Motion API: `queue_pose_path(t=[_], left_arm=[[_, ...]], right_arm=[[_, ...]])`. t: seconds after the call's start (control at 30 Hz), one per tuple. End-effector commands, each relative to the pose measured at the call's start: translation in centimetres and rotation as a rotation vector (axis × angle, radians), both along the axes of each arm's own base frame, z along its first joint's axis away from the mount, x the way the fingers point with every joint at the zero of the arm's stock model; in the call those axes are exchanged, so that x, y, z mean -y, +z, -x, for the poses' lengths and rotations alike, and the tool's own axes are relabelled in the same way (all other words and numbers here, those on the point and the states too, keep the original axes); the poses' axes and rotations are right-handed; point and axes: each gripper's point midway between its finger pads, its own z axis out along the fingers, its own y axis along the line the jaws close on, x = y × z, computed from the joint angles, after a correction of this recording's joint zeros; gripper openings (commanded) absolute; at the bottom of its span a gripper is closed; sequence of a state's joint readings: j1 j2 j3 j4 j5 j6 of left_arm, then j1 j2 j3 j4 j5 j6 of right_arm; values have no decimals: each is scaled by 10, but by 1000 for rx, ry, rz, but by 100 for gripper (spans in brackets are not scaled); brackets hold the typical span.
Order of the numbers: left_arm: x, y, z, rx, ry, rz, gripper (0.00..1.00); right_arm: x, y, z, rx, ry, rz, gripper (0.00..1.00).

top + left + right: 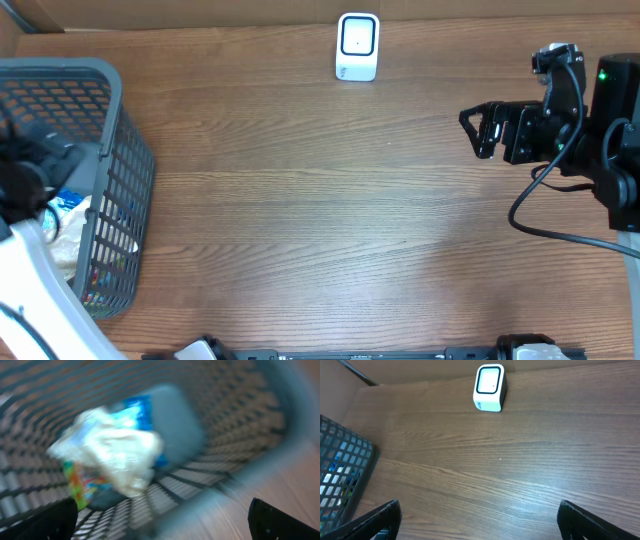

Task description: Scan the item barcode

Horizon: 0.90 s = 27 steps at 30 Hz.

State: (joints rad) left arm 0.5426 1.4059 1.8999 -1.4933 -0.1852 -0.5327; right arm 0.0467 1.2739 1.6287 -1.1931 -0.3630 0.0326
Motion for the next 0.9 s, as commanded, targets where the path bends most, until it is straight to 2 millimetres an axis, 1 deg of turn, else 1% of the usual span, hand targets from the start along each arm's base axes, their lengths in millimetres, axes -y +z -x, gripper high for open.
queue_pose_path(t=[0.0, 0.13, 0.2, 0.3, 0.43, 0.53, 0.67, 0.8, 0.87], left_arm=[[-31, -28, 13, -53, 202, 101, 100], [-60, -58, 25, -117, 340, 176, 100], [-69, -71, 26, -146, 375, 204, 100], [-79, -92, 21, -200, 394, 243, 100], [-87, -118, 17, -275, 400, 279, 100], [-92, -135, 19, -322, 443, 289, 100], [-93, -158, 20, -339, 472, 307, 100], [-92, -195, 20, -361, 473, 320, 100], [-94, -229, 18, -344, 478, 316, 100]], right_arm=[[-3, 5, 0, 9, 16, -8, 100], [-10, 1, 2, -22, 48, -38, 100], [-11, -4, 1, -41, 49, -39, 100], [-11, -12, -2, -70, 51, -37, 100], [-13, -22, -3, -106, 76, -26, 100], [-15, -32, 0, -138, 125, -8, 100], [-15, -42, -1, -178, 126, -6, 100], [-15, -49, -4, -204, 126, -6, 100], [-15, -51, -5, -213, 126, -6, 100]])
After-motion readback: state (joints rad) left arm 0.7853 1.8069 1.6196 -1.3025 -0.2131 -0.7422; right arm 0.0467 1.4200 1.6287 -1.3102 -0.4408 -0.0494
